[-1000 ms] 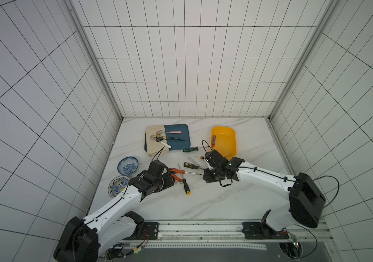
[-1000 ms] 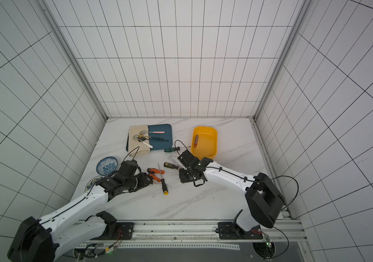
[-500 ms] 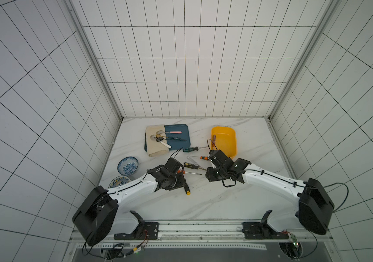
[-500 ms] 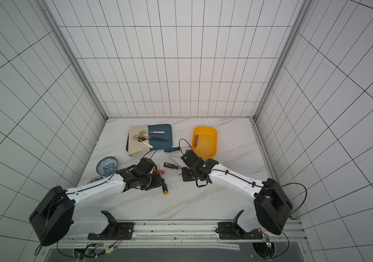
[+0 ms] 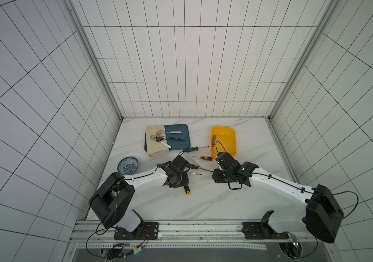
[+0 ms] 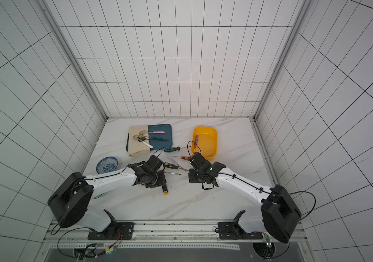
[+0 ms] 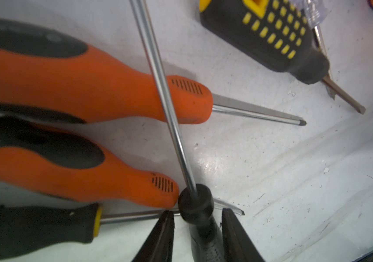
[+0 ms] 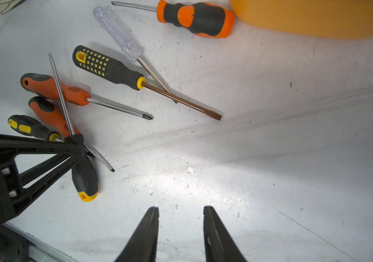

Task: Put the screwdriver on the desktop into the storage box
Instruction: Pick up the screwdriver from the center of the board.

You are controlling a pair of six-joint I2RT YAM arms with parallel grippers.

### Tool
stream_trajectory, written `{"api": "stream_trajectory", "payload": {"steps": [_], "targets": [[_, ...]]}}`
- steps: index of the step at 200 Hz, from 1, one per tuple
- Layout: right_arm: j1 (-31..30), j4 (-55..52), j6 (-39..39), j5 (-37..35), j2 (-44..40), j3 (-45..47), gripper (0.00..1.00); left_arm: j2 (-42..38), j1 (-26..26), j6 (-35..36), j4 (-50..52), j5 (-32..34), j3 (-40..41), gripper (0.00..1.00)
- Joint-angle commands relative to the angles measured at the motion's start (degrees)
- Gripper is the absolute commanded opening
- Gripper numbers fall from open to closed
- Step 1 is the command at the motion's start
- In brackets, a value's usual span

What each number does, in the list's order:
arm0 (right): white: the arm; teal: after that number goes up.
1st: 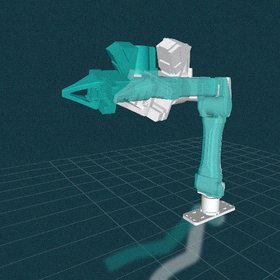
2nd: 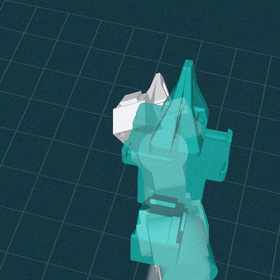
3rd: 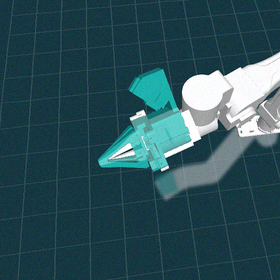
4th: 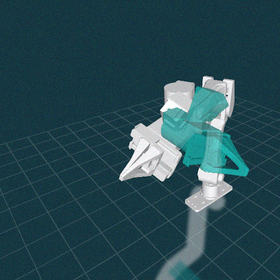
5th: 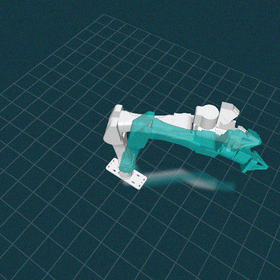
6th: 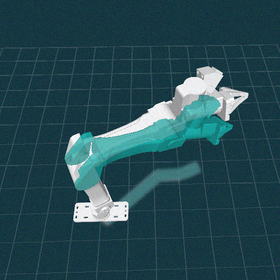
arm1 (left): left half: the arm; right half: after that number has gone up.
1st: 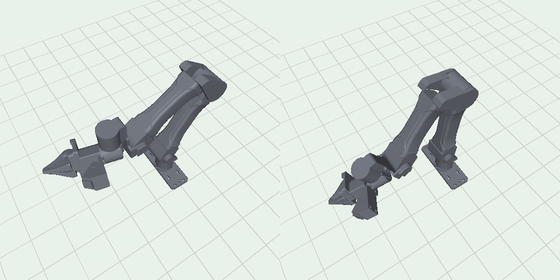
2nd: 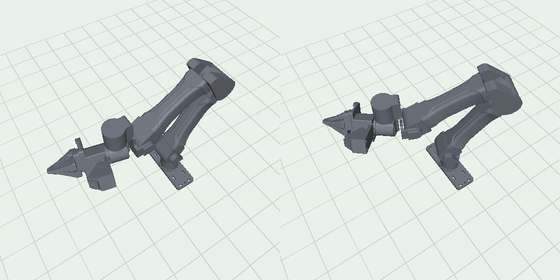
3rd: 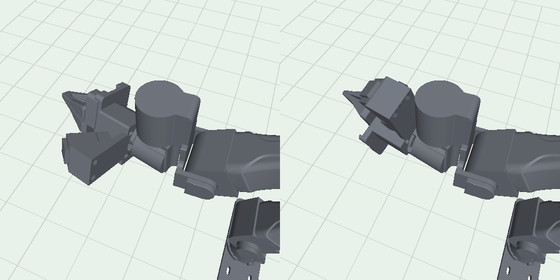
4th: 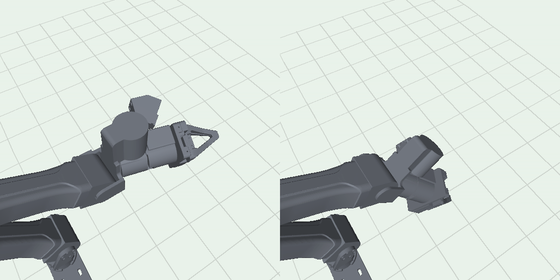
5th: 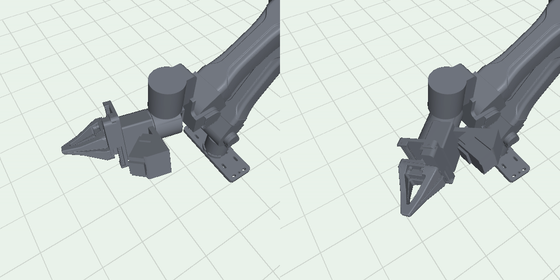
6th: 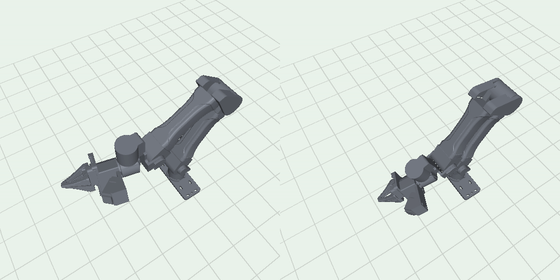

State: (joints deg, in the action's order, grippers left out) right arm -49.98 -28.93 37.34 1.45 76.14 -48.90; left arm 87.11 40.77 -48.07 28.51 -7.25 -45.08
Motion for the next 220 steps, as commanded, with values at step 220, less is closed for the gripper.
{"api": "stream_trajectory", "payload": {"steps": [220], "targets": [[2.0,8.63,-2.58,9.11,-12.27,5.54,0.48,-12.59,0.53,0.82,-5.57,-4.08,-4.46,0.06]]}}
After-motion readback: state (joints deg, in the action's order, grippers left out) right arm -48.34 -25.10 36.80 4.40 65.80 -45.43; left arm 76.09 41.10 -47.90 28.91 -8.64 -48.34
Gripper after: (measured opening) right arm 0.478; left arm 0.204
